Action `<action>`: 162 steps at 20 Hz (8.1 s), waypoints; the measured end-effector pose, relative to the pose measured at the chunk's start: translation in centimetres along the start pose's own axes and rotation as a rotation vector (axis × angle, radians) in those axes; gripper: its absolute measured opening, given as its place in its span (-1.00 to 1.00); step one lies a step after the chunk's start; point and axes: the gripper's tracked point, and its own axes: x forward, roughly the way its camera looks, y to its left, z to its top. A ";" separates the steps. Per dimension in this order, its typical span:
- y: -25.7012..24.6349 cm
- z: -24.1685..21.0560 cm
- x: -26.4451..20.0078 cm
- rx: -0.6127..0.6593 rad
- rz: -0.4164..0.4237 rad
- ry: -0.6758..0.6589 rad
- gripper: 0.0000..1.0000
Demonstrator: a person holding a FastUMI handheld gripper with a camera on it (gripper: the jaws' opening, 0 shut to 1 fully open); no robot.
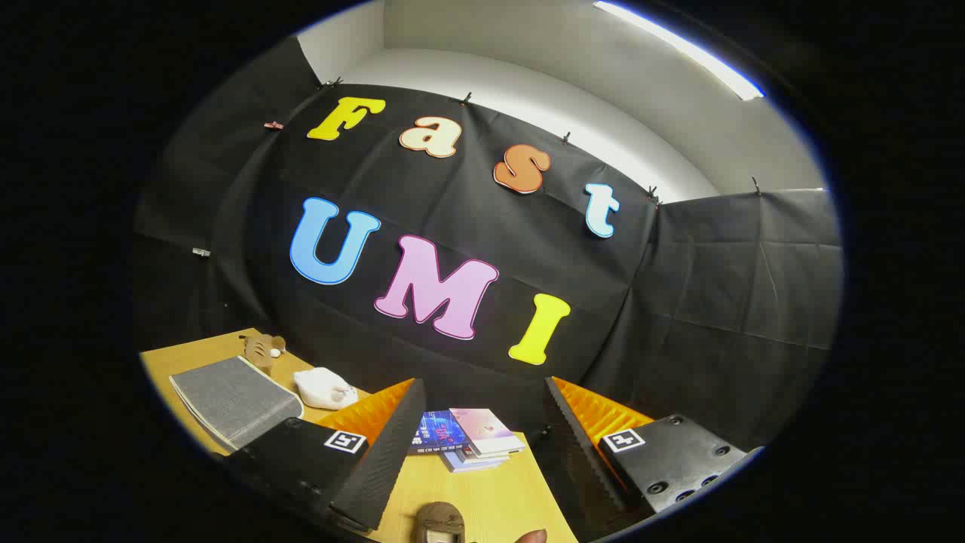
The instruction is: Open the storage box then place both shoes into the box .Put the left shoe in first, then the right shoe, with the right side of both shoes facing outward in a uniform manner.
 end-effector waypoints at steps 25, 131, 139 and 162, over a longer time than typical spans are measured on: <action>8.7 0.1 1.8 0.217 0.300 0.044 0.95; 46.7 3.1 0.4 0.797 1.206 0.426 0.64; 34.3 4.5 0.8 0.457 0.962 0.075 0.75; 18.5 -30.3 -5.1 0.260 0.426 0.609 0.85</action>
